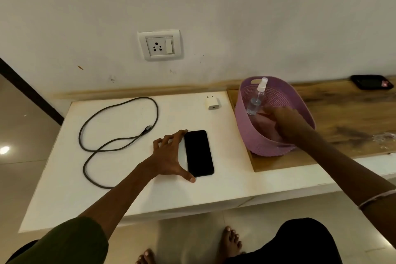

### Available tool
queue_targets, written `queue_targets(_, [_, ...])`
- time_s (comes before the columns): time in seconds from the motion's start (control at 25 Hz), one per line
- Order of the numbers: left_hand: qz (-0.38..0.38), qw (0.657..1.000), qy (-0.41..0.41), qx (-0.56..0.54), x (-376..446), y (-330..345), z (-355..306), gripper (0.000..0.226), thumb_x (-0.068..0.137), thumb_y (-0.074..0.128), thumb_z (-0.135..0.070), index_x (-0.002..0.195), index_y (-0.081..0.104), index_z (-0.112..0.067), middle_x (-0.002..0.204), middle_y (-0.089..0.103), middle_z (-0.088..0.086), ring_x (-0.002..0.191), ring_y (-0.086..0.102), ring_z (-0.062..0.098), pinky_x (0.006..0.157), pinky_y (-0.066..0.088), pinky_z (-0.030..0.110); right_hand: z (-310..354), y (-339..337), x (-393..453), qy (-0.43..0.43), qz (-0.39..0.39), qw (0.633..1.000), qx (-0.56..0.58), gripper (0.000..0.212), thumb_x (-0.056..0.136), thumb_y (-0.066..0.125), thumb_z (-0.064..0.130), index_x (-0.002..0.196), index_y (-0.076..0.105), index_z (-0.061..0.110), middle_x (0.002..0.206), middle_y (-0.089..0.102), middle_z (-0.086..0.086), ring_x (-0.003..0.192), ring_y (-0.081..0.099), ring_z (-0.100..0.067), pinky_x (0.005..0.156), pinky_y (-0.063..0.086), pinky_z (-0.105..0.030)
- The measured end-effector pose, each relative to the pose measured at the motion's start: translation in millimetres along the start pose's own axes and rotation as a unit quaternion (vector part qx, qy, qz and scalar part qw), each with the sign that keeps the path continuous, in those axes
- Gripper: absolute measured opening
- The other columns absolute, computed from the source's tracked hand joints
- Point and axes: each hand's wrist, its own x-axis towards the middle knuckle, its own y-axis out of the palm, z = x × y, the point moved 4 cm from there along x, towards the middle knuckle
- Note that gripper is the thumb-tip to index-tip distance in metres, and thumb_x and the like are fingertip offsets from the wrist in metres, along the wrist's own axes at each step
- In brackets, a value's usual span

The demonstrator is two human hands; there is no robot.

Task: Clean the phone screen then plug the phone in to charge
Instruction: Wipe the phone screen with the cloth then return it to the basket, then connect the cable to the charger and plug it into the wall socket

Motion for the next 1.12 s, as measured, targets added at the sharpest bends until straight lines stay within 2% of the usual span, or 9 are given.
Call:
queue_targets(0.08, [-0.002, 1.0, 0.0, 0.004, 1, 1, 1, 0.159, 0.019, 0.068, -0.096, 0.15, -0.004, -0.042, 0.157, 0.029, -0.006, 0.147, 0.019, 0.022, 0.118, 0.007, 0.045, 4, 12, 7, -0.017, 0.042, 0.999, 0.008, 0.02, 0.094, 0.054, 0.023, 0.113, 0.061, 0.021, 0.098, 0.063, 0.004, 0.081, 0.063, -0.017, 0.069, 0.05, -0.026])
queue_targets(0.16, [-0.001, 1.0, 0.0, 0.007, 2, 1, 2, 0.158, 0.02, 0.068, -0.095, 0.15, -0.004, -0.042, 0.158, 0.028, -0.006, 0.147, 0.019, 0.022, 0.118, 0.007, 0.046, 8, 22, 12, -0.02, 0.078, 0.995, 0.057, 0.015, 0.092, 0.058, 0.02, 0.106, 0.065, 0.021, 0.092, 0.067, -0.001, 0.077, 0.067, -0.016, 0.063, 0.047, -0.021])
queue_targets(0.32, [0.003, 1.0, -0.002, 0.006, 1, 3, 4, 0.159, 0.019, 0.069, -0.094, 0.151, -0.006, -0.043, 0.159, 0.027, -0.008, 0.147, 0.018, 0.021, 0.119, 0.006, 0.045, 2, 42, 16, 0.01, 0.21, 0.978, 0.015, 0.033, 0.096, 0.05, 0.013, 0.127, 0.061, 0.009, 0.124, 0.063, -0.015, 0.115, 0.058, -0.031, 0.093, 0.043, -0.033])
queue_targets(0.52, [0.009, 1.0, -0.004, 0.017, 1, 2, 3, 0.16, 0.021, 0.07, -0.093, 0.151, -0.008, -0.043, 0.16, 0.023, -0.007, 0.149, 0.015, 0.021, 0.12, 0.006, 0.047, -1, 39, 14, -0.015, 0.266, 0.963, 0.033, 0.042, 0.098, 0.048, 0.015, 0.139, 0.047, 0.021, 0.133, 0.059, -0.005, 0.114, 0.057, -0.02, 0.091, 0.041, -0.024])
queue_targets(0.68, [0.023, 1.0, -0.007, 0.01, 1, 1, 1, 0.16, 0.024, 0.074, -0.09, 0.151, -0.011, -0.043, 0.161, 0.019, -0.008, 0.149, 0.013, 0.021, 0.121, 0.005, 0.048, -18, -9, 16, 0.011, 0.139, 0.985, 0.1, 0.046, 0.09, 0.062, 0.011, 0.134, 0.054, 0.022, 0.129, 0.062, -0.006, 0.093, 0.054, -0.008, 0.08, 0.04, -0.021])
queue_targets(0.8, [0.03, 0.999, -0.003, 0.013, 0, 0, -1, 0.163, 0.025, 0.075, -0.088, 0.151, -0.016, -0.04, 0.164, 0.013, -0.006, 0.15, 0.012, 0.022, 0.12, 0.005, 0.047, -28, -59, 12, 0.064, 0.023, 0.984, 0.167, 0.032, 0.089, 0.061, 0.006, 0.119, 0.067, 0.015, 0.118, 0.07, -0.006, 0.073, 0.052, 0.005, 0.06, 0.038, -0.005])
queue_targets(0.92, [0.021, 0.999, 0.013, -0.024, -5, -6, -8, 0.161, 0.031, 0.08, -0.083, 0.152, -0.016, -0.04, 0.165, 0.011, -0.007, 0.149, 0.018, 0.021, 0.121, 0.01, 0.048, -8, -103, 8, 0.073, -0.089, 0.974, 0.195, 0.03, 0.089, 0.061, 0.002, 0.115, 0.07, 0.014, 0.112, 0.072, -0.001, 0.078, 0.058, 0.003, 0.061, 0.036, -0.002])
queue_targets(1.0, [-0.028, 0.994, 0.02, -0.104, -10, -21, -7, 0.137, 0.049, 0.086, -0.07, 0.154, 0.001, -0.044, 0.162, 0.025, -0.008, 0.142, 0.035, 0.019, 0.119, 0.024, 0.048, 20, -113, 15, 0.05, -0.127, 0.965, 0.225, 0.033, 0.09, 0.057, -0.001, 0.116, 0.07, 0.016, 0.111, 0.072, 0.001, 0.088, 0.063, -0.002, 0.07, 0.043, -0.004])
queue_targets(1.12, [-0.238, 0.959, 0.05, -0.144, -27, -58, 14, 0.051, 0.087, 0.075, -0.02, 0.131, 0.057, -0.038, 0.144, 0.055, -0.008, 0.115, 0.064, 0.023, 0.103, 0.048, 0.044, 75, -86, 41, 0.022, -0.111, 0.956, 0.269, 0.039, 0.091, 0.049, -0.006, 0.116, 0.069, 0.016, 0.11, 0.072, -0.002, 0.097, 0.066, -0.01, 0.09, 0.053, -0.024])
